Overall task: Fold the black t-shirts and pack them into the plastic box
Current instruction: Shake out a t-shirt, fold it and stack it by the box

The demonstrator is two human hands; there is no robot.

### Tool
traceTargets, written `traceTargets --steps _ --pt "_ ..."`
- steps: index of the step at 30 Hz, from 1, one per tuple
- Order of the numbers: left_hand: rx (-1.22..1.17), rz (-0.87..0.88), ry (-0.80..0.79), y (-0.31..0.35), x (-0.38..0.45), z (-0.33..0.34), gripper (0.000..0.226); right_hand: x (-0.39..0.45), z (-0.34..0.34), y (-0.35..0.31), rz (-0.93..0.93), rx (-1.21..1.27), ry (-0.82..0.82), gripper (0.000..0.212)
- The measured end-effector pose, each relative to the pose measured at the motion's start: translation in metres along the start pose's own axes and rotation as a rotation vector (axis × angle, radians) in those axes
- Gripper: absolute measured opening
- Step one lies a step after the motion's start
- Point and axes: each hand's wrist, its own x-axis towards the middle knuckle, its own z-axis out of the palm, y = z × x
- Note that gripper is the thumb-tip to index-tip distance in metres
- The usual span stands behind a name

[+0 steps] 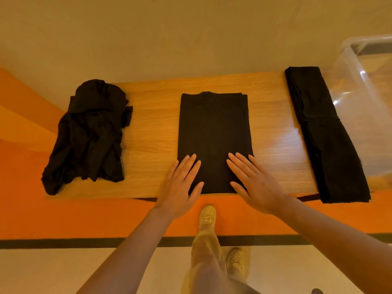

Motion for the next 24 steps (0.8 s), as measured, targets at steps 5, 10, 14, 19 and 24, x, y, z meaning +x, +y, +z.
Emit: traceTargets --steps 5,10,14,19,24 --pt "0.056 0.048 -0.033 -0.001 -0.038 0.006 0.065 -0.031 0.010 -0.001 -0.065 -0.103 0.029 0.068" --pt "0.208 0.101 0.108 -0.004 -0.056 0.011 0.066 -0.048 0.026 0.006 -0.065 -0.223 0.125 0.082" --pt "0.250 0.167 0.212 -0.009 -0.060 0.013 0.062 -0.057 0.026 0.009 -0.060 -0.193 0.236 0.082" --pt "0.172 0.226 0.275 -0.008 -0.061 0.008 0.051 -0.059 0.019 0.011 -0.133 -0.134 0.374 0.052" --pt "0.091 0.262 0.325 -0.002 -0.066 0.006 0.031 -0.068 0.012 0.009 -0.139 -0.005 0.391 0.038"
